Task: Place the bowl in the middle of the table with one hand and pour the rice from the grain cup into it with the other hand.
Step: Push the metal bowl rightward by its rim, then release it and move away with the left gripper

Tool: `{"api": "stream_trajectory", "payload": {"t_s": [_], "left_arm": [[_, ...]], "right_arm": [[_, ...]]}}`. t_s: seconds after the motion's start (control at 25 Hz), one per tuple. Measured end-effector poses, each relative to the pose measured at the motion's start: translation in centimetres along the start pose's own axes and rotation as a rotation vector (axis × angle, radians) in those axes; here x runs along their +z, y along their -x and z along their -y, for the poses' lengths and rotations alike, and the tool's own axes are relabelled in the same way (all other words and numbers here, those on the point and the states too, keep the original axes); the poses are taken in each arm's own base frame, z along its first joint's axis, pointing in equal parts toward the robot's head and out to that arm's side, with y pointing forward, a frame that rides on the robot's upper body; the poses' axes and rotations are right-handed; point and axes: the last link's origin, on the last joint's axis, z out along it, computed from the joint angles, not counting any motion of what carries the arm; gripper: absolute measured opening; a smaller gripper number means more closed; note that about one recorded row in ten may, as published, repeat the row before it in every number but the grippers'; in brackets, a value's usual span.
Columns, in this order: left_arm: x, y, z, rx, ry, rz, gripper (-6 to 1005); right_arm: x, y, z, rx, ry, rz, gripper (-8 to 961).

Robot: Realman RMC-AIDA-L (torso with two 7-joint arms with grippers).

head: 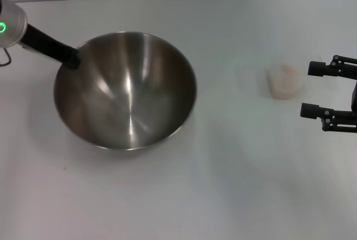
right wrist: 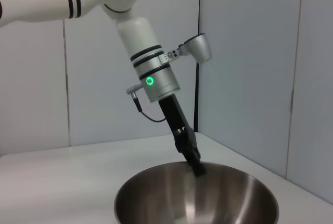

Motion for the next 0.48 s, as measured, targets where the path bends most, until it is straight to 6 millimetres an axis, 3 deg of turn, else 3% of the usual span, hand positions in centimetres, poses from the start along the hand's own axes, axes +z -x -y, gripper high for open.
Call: {"api": "stream_trajectory", "payload": {"t_s": [0.48], "left_arm": [[-0.4,-3.3,-3.8,0.137,0.083,-0.048,42]], "right_arm": [[0.1,0.0,0.0,-0.014,0.002,-0.001,762]]}}
